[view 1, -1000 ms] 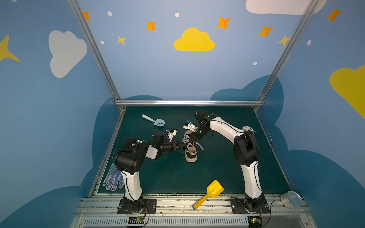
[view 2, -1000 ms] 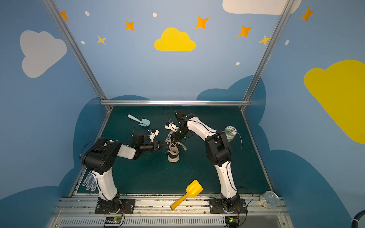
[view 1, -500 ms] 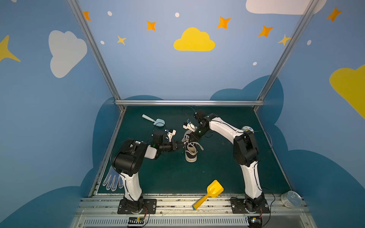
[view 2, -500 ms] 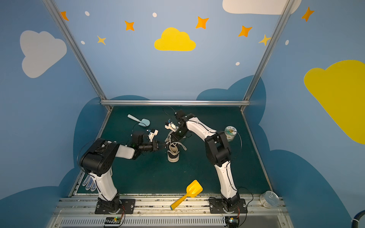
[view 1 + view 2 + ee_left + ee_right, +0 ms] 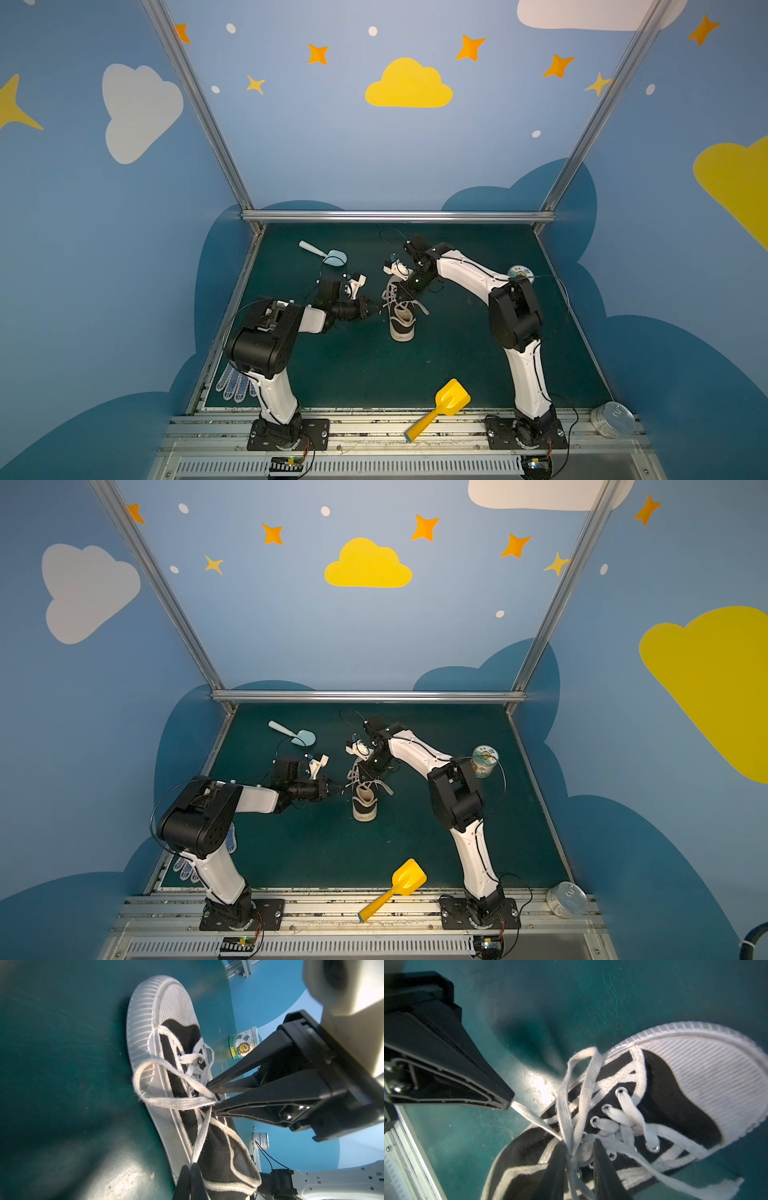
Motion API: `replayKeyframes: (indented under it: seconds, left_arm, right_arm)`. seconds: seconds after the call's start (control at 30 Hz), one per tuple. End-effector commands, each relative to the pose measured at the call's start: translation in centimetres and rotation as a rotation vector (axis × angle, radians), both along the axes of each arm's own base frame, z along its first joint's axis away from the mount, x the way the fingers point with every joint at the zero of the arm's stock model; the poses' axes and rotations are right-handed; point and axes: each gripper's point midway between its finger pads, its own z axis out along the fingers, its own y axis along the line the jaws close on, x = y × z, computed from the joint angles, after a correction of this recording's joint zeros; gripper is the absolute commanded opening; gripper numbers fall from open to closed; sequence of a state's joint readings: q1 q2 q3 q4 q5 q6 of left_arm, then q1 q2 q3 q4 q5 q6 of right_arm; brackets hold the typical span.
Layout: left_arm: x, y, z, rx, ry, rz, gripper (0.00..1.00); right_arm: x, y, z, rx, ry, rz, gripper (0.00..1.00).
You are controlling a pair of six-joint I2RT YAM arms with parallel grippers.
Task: Tie the shoes
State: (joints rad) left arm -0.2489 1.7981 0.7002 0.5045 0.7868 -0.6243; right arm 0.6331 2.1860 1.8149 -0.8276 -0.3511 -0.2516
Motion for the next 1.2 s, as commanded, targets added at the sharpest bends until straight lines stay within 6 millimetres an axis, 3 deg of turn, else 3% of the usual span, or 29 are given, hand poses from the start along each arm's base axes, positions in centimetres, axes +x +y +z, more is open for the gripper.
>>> replayKeyframes:
  seconds: [0.0,0.27,0.5,0.77,0.83,0.9,1.0,1.17]
  left_arm:
    - [-0.1,0.8,0.1,0.026,0.002,0.011,0.03]
    - [-0.4,1.9,0.2,0.036,0.001,0.036,0.03]
    - [-0.2,3.4,-1.4,0.090,0.032,0.106,0.03]
    - [-0.1,2.1,-1.3,0.062,0.022,0.058,0.03]
    - [-0.2,1.4,-1.3,0.060,0.021,0.036,0.09]
    - [-0.1,1.2,-1.6,0.069,0.026,0.037,0.26]
    - [0.1,1.3,-1.3,0.072,0.020,0.048,0.44]
    - [0.8,2.3,0.2,0.121,-0.041,0.077,0.60]
  right_arm:
    - [0.3,-0.8,-0.8,-0.044,-0.005,-0.024,0.24]
    - [0.2,-1.0,-1.0,-0.057,-0.003,-0.019,0.24]
    - [0.2,-1.0,-1.1,-0.057,0.003,-0.024,0.25]
    - [0.2,-0.9,-0.8,-0.052,0.006,-0.022,0.25]
    - [0.0,-0.6,-0.4,-0.031,0.014,-0.015,0.27]
    - [-0.2,-0.2,0.2,-0.004,0.022,-0.011,0.31]
    - [-0.3,0.1,1.2,0.013,0.021,-0.012,0.38]
    - [-0.3,-0.1,3.2,0.035,0.002,-0.024,0.51]
